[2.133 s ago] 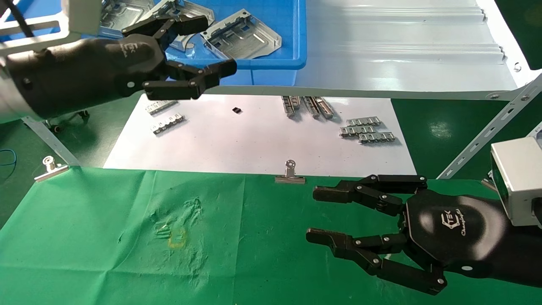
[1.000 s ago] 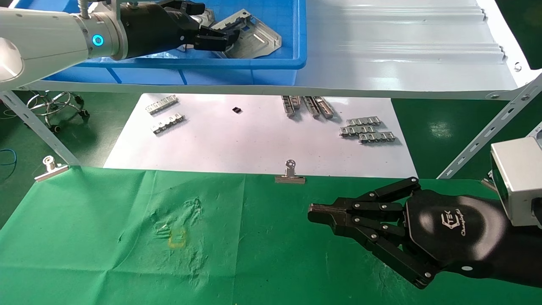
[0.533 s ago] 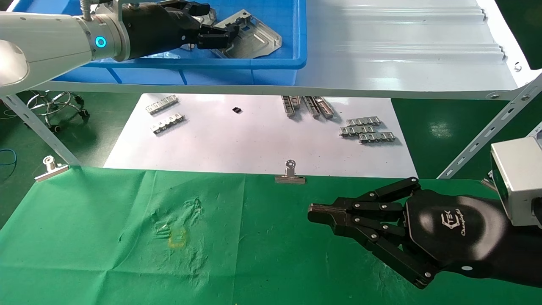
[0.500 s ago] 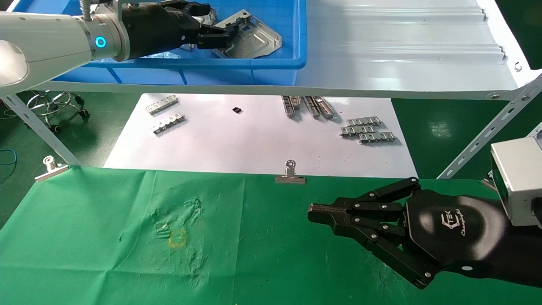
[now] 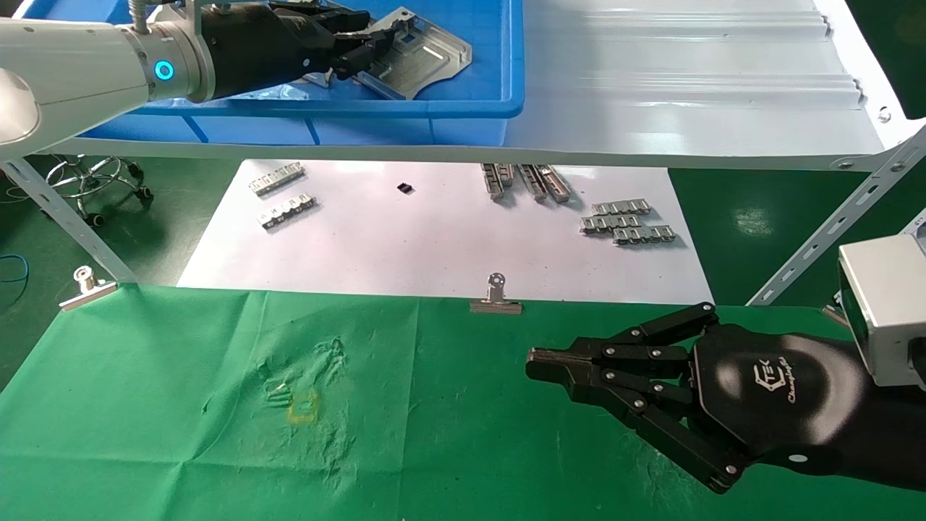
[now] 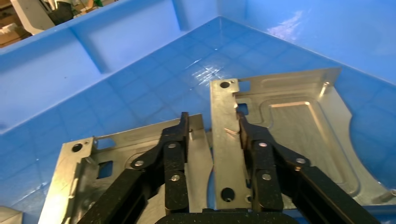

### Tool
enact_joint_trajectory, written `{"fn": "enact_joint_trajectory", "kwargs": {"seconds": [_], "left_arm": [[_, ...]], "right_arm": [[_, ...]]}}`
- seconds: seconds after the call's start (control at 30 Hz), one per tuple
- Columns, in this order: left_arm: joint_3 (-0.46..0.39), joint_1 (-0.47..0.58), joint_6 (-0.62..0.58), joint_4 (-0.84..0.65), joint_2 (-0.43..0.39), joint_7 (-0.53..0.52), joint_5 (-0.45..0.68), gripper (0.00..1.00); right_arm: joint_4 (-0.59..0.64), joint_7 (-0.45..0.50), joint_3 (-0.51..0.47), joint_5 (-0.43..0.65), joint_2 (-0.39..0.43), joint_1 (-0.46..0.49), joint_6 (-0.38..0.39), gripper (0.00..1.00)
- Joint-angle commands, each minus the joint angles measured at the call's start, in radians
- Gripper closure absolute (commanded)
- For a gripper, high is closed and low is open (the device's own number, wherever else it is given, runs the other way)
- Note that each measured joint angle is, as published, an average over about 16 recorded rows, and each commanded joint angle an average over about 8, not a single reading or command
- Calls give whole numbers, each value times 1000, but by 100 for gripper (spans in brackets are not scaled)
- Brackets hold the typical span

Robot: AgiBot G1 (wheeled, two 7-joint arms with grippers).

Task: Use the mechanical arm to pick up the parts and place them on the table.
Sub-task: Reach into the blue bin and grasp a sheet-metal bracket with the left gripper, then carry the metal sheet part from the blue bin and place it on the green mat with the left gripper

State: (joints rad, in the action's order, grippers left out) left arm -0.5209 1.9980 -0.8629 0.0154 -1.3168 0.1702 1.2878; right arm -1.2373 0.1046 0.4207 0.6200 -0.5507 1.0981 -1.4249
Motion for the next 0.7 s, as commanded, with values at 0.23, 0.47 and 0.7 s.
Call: {"fn": "enact_joint_trajectory", "kwargs": {"seconds": [0.23,0.47,0.7], "left_arm": [[5,9,-5,-1,8,5,-7,100],[20,24,-25,2,27,9,-29,100],[41,38,-119,22,76,35,-60,100]], "right_arm": [[0,0,0,0,0,0,0,100],[0,0,0,0,0,0,0,100],[0,0,0,0,0,0,0,100]]}}
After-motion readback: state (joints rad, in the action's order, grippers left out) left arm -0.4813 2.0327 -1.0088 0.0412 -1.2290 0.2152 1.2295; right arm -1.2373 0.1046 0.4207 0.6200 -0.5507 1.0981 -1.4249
